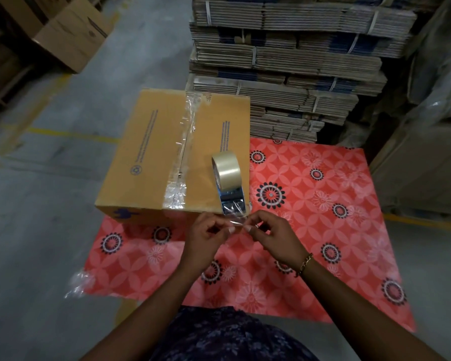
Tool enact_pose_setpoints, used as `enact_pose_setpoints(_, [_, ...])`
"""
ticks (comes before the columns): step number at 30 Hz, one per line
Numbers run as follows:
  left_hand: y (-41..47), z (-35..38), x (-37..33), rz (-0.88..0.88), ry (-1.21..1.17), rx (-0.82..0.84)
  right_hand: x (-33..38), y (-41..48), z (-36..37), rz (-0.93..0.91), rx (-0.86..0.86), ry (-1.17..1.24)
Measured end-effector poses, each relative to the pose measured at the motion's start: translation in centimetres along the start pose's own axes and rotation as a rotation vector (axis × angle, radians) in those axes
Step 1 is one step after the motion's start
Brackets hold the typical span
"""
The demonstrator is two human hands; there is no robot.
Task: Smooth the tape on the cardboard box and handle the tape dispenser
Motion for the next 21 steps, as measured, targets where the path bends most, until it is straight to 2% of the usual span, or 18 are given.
enact_pose_setpoints(4, [-0.2, 0.5, 0.2, -0.142, -0.181, -0.025, -0.2, 0.3, 0.0, 0.084, 0.030, 0.114])
enact_pose_setpoints(8, [-0.6, 1.0, 0.2, -0.263, -0.284, -0.037, -0.1, 0.9, -0.4, 0.120, 0.061, 0.130])
enact_pose_setpoints(15, [-0.6, 1.7, -0.5, -0.346, -0.397, -0.099, 0.0, 2.0, -0.7, 0.225, 0.144, 0.103])
enact_pose_setpoints(21, [-0.2, 2.3, -0.5, -0.407, -0.437, -0.154, 0.2, 2.4, -0.7, 0.309, 0.103, 0.133])
Point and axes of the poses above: each hand's wrist, its own y-axis towards the middle knuckle, its own z-axis out of the palm, x = y × z, the point moved 5 cm from there along y, towards the middle knuckle, and after that the axes turned 7 degrees about x, right-handed, at the moved point
